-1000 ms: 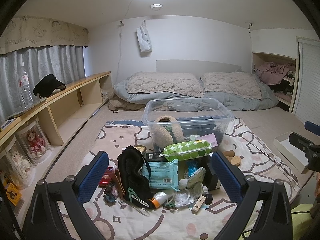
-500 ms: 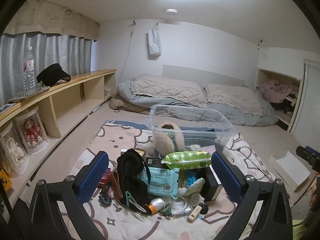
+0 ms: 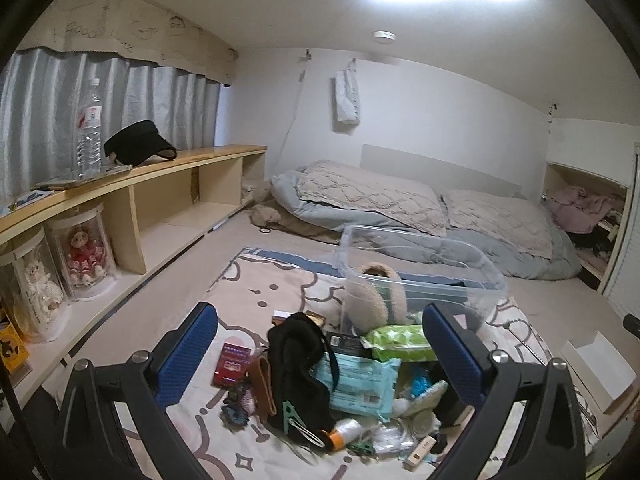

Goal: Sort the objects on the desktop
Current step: 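Lower both tools from the room view toward the cluttered blanket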

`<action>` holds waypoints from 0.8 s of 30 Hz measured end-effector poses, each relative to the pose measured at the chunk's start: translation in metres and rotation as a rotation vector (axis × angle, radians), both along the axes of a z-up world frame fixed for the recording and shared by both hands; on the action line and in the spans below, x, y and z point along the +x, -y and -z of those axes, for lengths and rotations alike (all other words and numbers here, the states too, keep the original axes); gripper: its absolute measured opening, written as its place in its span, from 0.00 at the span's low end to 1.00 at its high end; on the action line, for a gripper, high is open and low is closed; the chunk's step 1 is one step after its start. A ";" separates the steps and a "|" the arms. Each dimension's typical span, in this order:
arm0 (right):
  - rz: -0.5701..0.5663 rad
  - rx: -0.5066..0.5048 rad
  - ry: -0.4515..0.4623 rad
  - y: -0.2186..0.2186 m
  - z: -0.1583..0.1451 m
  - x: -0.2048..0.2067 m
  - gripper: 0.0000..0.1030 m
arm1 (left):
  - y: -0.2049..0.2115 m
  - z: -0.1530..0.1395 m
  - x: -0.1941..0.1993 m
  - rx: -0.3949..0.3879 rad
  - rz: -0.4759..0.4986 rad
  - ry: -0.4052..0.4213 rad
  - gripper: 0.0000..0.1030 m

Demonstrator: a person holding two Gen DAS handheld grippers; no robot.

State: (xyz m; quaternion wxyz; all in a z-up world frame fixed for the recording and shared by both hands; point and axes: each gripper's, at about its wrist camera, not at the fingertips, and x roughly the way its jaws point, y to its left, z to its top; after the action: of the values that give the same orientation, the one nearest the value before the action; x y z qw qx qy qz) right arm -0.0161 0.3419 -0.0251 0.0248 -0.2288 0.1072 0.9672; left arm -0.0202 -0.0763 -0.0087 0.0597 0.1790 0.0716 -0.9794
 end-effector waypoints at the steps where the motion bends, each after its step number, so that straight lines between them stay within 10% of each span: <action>1: 0.002 0.000 -0.001 -0.002 0.001 -0.001 1.00 | 0.003 0.002 -0.001 -0.003 -0.010 -0.005 1.00; 11: 0.004 0.251 -0.020 0.007 0.035 -0.017 1.00 | 0.036 0.032 -0.017 -0.050 -0.106 -0.001 1.00; 24: -0.189 0.275 0.095 0.042 0.083 -0.055 1.00 | 0.066 0.089 -0.046 -0.117 -0.137 0.125 1.00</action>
State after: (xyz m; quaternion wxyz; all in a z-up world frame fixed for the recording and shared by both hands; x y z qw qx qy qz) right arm -0.0709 0.2998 -0.1085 -0.0299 -0.2777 -0.0494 0.9589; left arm -0.0660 -0.1428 -0.0975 0.1411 0.2307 0.0224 -0.9625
